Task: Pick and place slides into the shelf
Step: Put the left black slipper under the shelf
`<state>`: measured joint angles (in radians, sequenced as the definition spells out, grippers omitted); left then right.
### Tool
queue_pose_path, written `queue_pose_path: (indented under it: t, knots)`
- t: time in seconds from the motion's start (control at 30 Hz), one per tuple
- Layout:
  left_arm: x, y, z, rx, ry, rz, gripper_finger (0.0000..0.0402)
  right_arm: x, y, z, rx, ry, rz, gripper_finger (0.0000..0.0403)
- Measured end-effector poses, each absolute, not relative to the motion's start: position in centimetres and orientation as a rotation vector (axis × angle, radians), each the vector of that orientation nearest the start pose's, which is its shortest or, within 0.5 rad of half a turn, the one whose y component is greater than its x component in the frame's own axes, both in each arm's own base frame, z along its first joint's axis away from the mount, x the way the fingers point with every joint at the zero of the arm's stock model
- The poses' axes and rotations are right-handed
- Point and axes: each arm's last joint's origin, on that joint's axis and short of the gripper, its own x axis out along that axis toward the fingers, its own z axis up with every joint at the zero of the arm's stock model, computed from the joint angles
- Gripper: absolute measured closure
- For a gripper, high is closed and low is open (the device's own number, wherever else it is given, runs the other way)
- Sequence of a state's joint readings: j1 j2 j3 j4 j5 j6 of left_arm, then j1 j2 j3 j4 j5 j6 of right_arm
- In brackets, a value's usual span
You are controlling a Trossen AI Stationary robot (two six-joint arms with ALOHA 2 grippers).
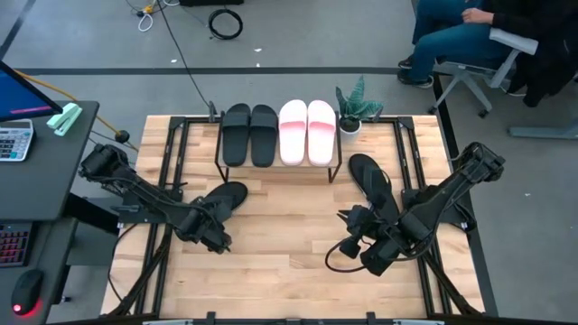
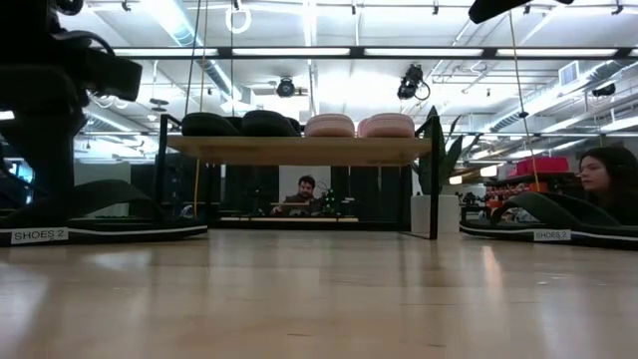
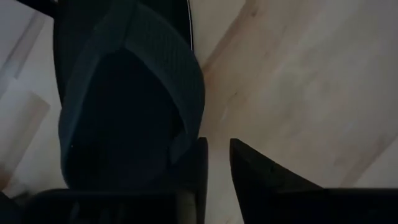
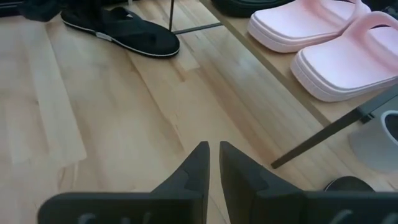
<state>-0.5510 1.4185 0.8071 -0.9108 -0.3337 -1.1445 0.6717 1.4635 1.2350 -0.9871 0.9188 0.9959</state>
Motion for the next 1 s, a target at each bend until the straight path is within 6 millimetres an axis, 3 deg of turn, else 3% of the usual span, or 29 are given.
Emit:
queue_pose_path:
  t: [0.37, 0.53, 1.0]
  knots:
    - [18.9, -10.5, 17.8, -0.22, 1.251, 0.583, 0.026, 23.8, 13.7, 28.9, 0.055, 0.634, -0.63, 0.036]
    - [19.1, -10.4, 17.8, -0.278, 1.229, 0.62, 0.0237, 24.1, 13.1, 28.9, 0.042, 0.643, -0.645, 0.036]
    - [18.8, -12.0, 17.7, -0.425, 1.275, 0.541, 0.0256, 24.3, 12.9, 28.9, 0.03, 0.654, -0.645, 0.036]
